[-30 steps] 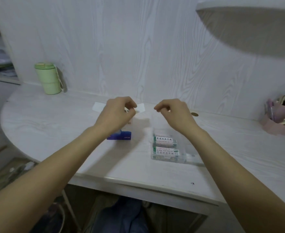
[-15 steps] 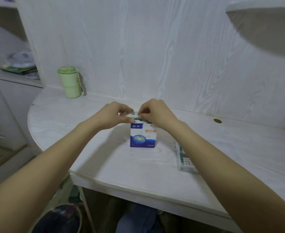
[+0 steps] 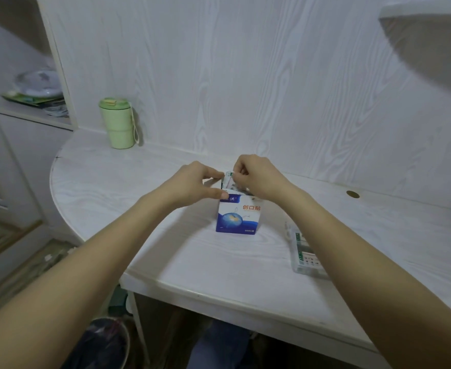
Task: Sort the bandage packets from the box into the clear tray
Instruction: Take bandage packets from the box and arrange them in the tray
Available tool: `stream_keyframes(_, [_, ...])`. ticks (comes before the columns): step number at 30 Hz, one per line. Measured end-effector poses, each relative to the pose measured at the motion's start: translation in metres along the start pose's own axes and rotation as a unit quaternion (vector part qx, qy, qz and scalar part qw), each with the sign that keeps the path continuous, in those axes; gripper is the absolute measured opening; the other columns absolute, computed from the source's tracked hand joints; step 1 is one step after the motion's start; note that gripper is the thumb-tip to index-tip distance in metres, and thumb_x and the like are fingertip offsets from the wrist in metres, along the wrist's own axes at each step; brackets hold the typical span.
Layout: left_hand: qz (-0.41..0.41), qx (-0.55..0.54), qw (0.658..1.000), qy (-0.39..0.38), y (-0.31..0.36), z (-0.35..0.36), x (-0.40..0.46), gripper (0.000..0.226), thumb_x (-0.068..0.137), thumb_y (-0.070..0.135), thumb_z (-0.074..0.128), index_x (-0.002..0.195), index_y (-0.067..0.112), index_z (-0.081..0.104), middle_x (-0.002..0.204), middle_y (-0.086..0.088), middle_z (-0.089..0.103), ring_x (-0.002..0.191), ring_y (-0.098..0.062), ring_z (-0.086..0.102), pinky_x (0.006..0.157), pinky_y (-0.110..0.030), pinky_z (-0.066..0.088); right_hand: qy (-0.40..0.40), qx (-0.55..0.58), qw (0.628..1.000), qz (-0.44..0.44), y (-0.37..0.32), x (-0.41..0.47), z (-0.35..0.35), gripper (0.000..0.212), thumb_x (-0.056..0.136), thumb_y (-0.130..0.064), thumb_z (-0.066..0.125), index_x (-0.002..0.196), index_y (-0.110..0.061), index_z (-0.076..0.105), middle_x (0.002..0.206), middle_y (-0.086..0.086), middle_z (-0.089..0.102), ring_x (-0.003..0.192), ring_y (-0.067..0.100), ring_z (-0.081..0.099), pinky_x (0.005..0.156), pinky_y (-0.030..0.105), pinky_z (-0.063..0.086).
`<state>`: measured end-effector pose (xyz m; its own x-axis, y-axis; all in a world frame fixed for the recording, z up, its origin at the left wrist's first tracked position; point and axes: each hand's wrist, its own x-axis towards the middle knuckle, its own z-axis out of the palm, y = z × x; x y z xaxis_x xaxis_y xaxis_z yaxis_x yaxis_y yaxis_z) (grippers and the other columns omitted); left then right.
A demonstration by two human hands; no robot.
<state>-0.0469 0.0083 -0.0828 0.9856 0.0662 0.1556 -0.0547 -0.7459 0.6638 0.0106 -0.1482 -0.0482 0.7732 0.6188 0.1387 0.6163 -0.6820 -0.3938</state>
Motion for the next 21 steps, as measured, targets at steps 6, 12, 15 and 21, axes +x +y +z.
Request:
stream_keyframes(6, [-0.005,0.015,1.000,-0.022,0.005,0.000,0.000,0.052,0.080,0.032,0.074,0.129,0.021,0.059,0.134,0.002,0.056,0.128,-0.016,0.046,0.099,-0.027,0.037,0.036,0.066,0.997,0.006,0.004,-0.001,-0.003,0.008,0.090,-0.017,0.060,0.095,-0.013,0.056,0.080,-0.003,0.059,0.071,0.012,0.057,0.054,0.021,0.041])
stream_keyframes(12, [-0.022,0.030,0.999,-0.028,0.008,0.001,-0.002,0.059,0.082,0.035,0.071,0.135,0.019,0.052,0.138,0.002,0.053,0.130,-0.017,0.044,0.100,-0.027,0.035,0.066,0.040,0.997,-0.014,0.005,-0.006,-0.001,0.002,0.089,-0.016,0.063,0.087,-0.018,0.063,0.069,-0.010,0.055,0.061,0.001,0.049,0.051,0.018,0.036])
stream_keyframes(15, [-0.010,0.049,0.998,-0.047,0.016,-0.002,-0.006,0.065,0.086,0.039,0.065,0.142,0.017,0.042,0.144,0.001,0.046,0.134,-0.019,0.039,0.105,-0.030,0.033,0.132,0.087,0.987,-0.016,0.007,-0.013,-0.011,0.004,0.088,-0.014,0.064,0.085,-0.015,0.066,0.077,-0.002,0.065,0.066,0.006,0.056,0.055,0.018,0.042])
stream_keyframes(21, [0.050,-0.021,0.998,0.029,0.054,-0.005,-0.008,0.070,0.092,0.041,0.055,0.150,0.020,0.022,0.151,0.005,0.034,0.137,-0.011,0.033,0.100,-0.018,0.026,0.211,0.205,0.955,-0.046,0.015,-0.034,-0.035,0.006,0.084,-0.010,0.067,0.081,-0.015,0.069,0.074,0.000,0.068,0.069,0.011,0.060,0.065,0.019,0.045])
